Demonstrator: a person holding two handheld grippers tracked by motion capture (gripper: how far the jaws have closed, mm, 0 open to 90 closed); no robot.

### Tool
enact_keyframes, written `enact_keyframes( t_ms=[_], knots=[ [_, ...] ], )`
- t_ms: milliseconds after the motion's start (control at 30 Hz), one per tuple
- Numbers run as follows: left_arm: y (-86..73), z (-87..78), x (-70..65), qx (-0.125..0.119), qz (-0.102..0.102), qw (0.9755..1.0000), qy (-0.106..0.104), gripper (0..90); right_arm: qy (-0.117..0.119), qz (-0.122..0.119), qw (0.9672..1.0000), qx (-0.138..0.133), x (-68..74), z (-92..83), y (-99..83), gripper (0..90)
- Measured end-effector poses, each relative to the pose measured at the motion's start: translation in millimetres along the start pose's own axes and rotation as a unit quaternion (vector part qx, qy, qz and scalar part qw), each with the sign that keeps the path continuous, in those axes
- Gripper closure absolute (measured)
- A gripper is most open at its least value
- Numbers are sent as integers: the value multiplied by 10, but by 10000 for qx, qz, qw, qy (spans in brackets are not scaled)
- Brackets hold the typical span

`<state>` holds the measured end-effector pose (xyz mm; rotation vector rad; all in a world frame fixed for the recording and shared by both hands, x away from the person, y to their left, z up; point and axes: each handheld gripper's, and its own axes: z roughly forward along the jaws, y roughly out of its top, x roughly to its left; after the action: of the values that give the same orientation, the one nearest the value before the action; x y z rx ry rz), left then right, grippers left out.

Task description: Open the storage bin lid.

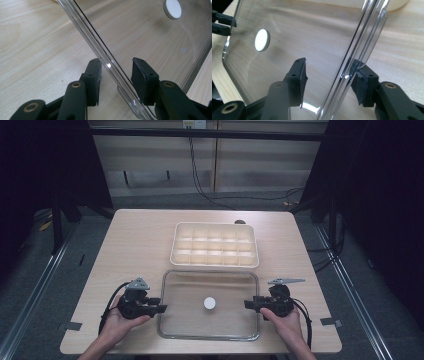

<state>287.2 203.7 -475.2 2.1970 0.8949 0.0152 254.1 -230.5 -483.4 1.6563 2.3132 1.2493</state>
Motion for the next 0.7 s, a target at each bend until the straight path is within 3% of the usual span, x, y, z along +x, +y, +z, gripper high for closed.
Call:
enact_keyframes(
  t_ms=[700],
  knots=[
    [5, 101, 36, 176, -47, 9998, -97, 532, -239, -5, 9997, 94, -48, 86, -16, 439]
  ],
)
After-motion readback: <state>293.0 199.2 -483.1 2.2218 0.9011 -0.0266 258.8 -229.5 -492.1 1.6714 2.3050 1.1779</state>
